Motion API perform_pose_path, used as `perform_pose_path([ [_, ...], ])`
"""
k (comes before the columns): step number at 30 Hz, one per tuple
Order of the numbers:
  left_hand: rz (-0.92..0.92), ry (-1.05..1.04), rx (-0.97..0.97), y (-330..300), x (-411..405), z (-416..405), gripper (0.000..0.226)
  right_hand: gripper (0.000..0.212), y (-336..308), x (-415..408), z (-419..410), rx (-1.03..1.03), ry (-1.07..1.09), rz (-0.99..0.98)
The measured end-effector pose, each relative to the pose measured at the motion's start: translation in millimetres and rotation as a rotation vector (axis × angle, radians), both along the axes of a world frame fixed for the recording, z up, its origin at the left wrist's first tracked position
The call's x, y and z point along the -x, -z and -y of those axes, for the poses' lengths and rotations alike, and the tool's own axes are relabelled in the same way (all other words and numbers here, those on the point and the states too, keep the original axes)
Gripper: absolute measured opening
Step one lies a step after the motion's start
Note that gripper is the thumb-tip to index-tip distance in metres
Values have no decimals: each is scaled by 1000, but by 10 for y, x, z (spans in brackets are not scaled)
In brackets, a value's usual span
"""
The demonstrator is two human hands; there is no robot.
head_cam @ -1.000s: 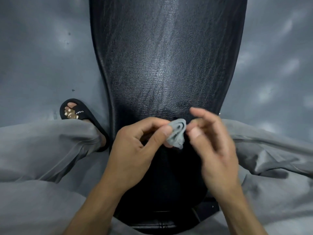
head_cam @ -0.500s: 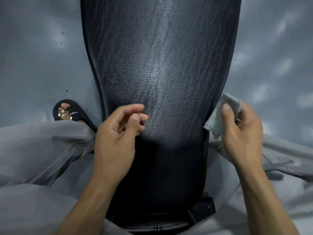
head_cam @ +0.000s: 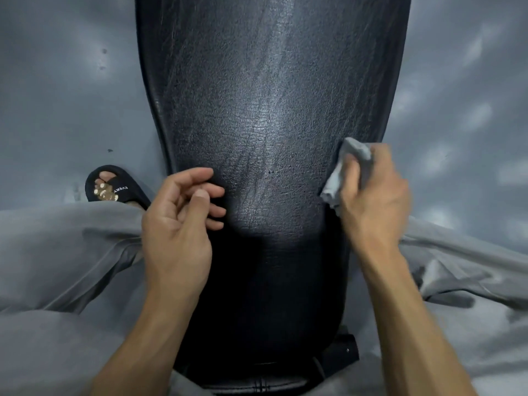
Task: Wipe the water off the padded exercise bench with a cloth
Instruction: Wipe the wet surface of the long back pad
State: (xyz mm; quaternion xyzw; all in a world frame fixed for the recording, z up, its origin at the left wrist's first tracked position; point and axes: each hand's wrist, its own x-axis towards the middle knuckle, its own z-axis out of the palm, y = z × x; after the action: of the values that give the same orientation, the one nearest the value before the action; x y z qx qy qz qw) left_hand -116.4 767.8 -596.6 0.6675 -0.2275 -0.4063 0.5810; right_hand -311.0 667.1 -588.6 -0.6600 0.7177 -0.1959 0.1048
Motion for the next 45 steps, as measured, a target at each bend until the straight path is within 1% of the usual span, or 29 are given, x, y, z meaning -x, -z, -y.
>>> perform_pose_path([
  [1,4,7,-1,7,2,-5,25,25,-6,126,40,13,91,-12],
  [2,7,14,-4,12,5,-8,25,25,4,146,46,32,121,-7],
  [3,12,21,-7,9,9,-9,25,24,6,65,20,43,86,18],
  [5,24,39,-9,-11,24,-4,25,20,29,-269,-114,4,-91,61],
  [7,37,60,-5,-24,45,6,25,18,48,-550,-260,-66,-286,32],
  [8,46,72,-4,-22,51,8,26,17,56,-593,-287,-72,-339,6],
  [9,54,84,-5,-15,59,10,26,17,61,-543,-264,-54,-342,-14],
  [11,67,99,-9,-1,63,8,27,19,59,-257,-104,0,-247,-13],
  [15,90,122,-26,15,70,0,32,27,34,402,419,60,70,-72],
  [17,88,121,-26,4,78,7,36,29,-54,621,568,101,205,-61],
  [19,91,112,-23,-8,83,11,37,28,-111,719,553,167,237,-4],
  [21,101,107,-21,-13,88,9,37,22,-96,634,363,175,121,20],
  [23,105,100,-15,-22,88,7,37,16,-23,451,69,107,-82,30],
  [25,110,86,-5,-26,88,11,37,20,49,300,-216,30,-259,19],
  [27,127,66,-5,-25,78,10,36,23,90,201,-406,-22,-373,21],
  [30,192,53,-14,-53,68,11,32,22,93,138,-409,-22,-554,-13],
  [32,247,26,-15,-76,52,9,29,21,74,157,-136,28,-577,-38],
  [33,262,2,-13,-73,32,7,29,19,64,169,67,71,-532,-41],
  [36,265,-62,-2,-49,-34,-8,31,17,-39,182,636,153,-289,-88],
  [37,254,-80,3,-41,-50,-10,32,17,-52,157,691,157,-261,-112],
  [38,236,-101,2,-33,-65,-7,32,17,-54,101,645,156,-279,-128],
  [40,175,-158,-8,4,-94,10,31,16,-17,-60,309,118,-427,-124],
  [43,52,-249,-3,89,-128,29,30,14,76,-303,-333,50,-757,-169],
  [45,9,-282,-5,118,-133,26,31,14,81,-388,-337,51,-877,-227],
])
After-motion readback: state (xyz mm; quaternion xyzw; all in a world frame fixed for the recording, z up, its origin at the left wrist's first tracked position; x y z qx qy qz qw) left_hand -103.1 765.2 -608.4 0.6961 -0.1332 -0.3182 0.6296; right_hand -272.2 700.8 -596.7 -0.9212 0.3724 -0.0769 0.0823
